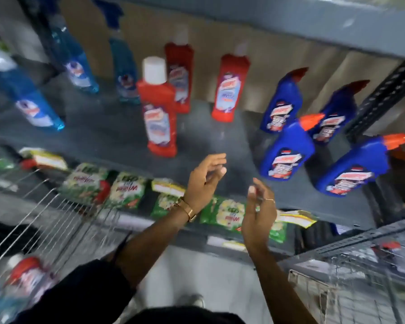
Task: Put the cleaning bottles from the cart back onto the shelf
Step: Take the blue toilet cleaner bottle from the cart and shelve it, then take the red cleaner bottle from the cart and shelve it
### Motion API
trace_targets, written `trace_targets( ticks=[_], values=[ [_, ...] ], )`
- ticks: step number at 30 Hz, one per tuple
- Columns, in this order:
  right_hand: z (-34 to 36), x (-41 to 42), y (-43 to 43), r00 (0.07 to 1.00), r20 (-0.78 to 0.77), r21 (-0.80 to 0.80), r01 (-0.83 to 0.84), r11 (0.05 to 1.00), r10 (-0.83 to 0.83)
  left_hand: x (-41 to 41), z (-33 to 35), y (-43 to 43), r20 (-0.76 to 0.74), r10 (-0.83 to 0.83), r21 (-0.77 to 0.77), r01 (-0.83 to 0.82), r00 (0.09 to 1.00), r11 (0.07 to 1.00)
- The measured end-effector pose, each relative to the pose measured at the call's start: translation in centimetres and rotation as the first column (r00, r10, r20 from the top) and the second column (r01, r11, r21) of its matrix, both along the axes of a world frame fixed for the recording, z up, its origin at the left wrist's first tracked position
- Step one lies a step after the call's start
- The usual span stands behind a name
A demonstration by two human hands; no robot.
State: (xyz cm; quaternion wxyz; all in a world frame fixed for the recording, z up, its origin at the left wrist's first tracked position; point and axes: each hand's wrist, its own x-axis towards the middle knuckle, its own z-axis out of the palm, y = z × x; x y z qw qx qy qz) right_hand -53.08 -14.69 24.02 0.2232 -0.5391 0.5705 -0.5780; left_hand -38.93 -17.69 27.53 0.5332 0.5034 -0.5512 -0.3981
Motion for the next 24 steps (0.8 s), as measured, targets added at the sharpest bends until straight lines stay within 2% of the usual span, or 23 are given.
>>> trace_targets(
  ticks=[3, 7, 8, 10, 13, 15, 18, 20, 24],
  values=[
    [-0.6, 8.0, 2.3, 0.955, -0.111, 0.056, -0.27, 0.961, 0.275, 7.6, -0.9, 3.9, 0.075, 0.123, -0.042, -0.12, 0.99, 0.992],
    [-2.3, 19.9, 4.6, 0.806, -0.141, 0.225, -0.54, 0.811, 0.575, 20.4, -3.3, 9.1, 0.193, 0.411, -0.067, -0.406, 0.891, 0.911],
    [-2.9, 22.9, 5.0, 0.751, -0.148, 0.281, -0.592, 0.755, 0.644, 23.8, -4.5, 10.5, 0.221, 0.467, -0.028, -0.473, 0.856, 0.88],
    [-4.2, 28.1, 6.4, 0.624, -0.189, 0.389, -0.662, 0.641, 0.759, 29.8, -8.0, 14.4, 0.256, 0.545, 0.148, -0.589, 0.799, 0.794],
    [-6.3, 34.9, 8.0, 0.484, -0.321, 0.442, -0.683, 0.581, 0.814, 36.5, -14.6, 20.9, 0.368, 0.591, 0.477, -0.691, 0.718, 0.543],
    [-7.5, 38.0, 8.0, 0.374, -0.391, 0.485, -0.693, 0.533, 0.841, 38.7, -19.2, 24.3, 0.476, 0.53, 0.596, -0.7, 0.702, 0.392],
    [-10.3, 41.3, 7.4, 0.222, -0.466, 0.616, -0.613, 0.495, 0.856, 40.4, -24.9, 27.4, 0.514, 0.452, 0.747, -0.639, 0.729, 0.181],
    [-12.2, 42.1, 7.1, 0.147, -0.556, 0.657, -0.525, 0.541, 0.818, 40.8, -28.4, 28.0, 0.493, 0.438, 0.806, -0.584, 0.752, 0.095],
    [-14.2, 42.0, 6.9, 0.048, -0.692, 0.617, -0.48, 0.624, 0.721, 41.5, -33.3, 26.8, 0.364, 0.635, 0.877, -0.481, 0.682, 0.014]
  ],
)
